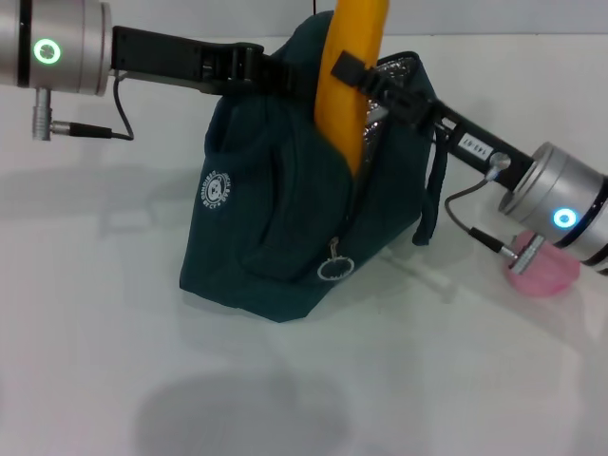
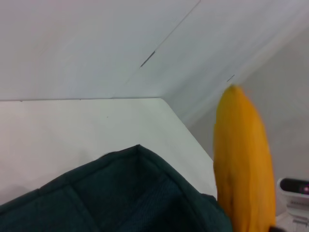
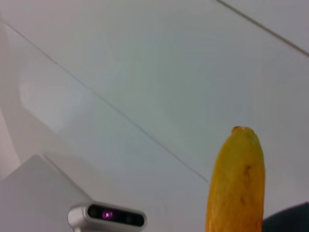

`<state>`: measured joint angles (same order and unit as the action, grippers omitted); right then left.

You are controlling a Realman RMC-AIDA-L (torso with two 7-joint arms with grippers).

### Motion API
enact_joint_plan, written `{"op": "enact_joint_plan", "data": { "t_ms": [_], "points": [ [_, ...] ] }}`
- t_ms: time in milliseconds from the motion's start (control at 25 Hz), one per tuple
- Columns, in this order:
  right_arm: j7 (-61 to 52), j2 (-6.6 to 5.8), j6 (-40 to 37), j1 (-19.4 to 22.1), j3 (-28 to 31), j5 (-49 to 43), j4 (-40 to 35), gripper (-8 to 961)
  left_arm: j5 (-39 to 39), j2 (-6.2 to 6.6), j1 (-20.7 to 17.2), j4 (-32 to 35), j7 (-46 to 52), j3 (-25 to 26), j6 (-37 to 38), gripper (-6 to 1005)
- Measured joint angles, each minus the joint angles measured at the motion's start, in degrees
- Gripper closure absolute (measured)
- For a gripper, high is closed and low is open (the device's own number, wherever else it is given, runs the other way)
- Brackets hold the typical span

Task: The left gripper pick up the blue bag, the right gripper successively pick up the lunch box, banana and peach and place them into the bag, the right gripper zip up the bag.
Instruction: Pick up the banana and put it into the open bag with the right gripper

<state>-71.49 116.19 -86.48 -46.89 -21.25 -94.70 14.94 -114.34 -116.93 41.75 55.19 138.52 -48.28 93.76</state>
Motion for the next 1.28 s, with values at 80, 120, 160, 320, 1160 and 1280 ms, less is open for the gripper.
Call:
{"op": "enact_joint_plan", "data": {
  "t_ms": [80,120,160,320,1160,1280],
  "points": [
    [-0.08,-0.01,0.66,0.47,3.38,-4.24,-0.01,482,0.00,0.16,-0.05,0.00,0.00,0.02,0.02,944],
    [-0.10,0.00,0.76,0.65,4.05,-5.26,-0.08,482,0.00,0.23,-0.07,0.00,0.00,0.02,0.02,944],
    [-0.13,0.01,0.84,0.92,4.48,-6.13,-0.21,482,0.00,0.33,-0.07,0.00,0.00,0.02,0.01,944],
    [-0.43,0.01,1.03,2.17,4.57,-6.87,-0.80,480,0.01,0.64,-0.16,0.00,0.19,0.03,-0.15,944],
    [-0.23,-0.14,-5.67,4.69,4.71,-14.94,-11.54,451,-0.02,0.92,0.49,-0.70,0.44,0.11,-0.84,944],
    [-0.65,-0.42,-9.09,6.35,4.95,-14.24,-14.25,390,-0.02,1.00,0.42,-0.70,0.44,0.18,-1.17,944]
  ]
}}
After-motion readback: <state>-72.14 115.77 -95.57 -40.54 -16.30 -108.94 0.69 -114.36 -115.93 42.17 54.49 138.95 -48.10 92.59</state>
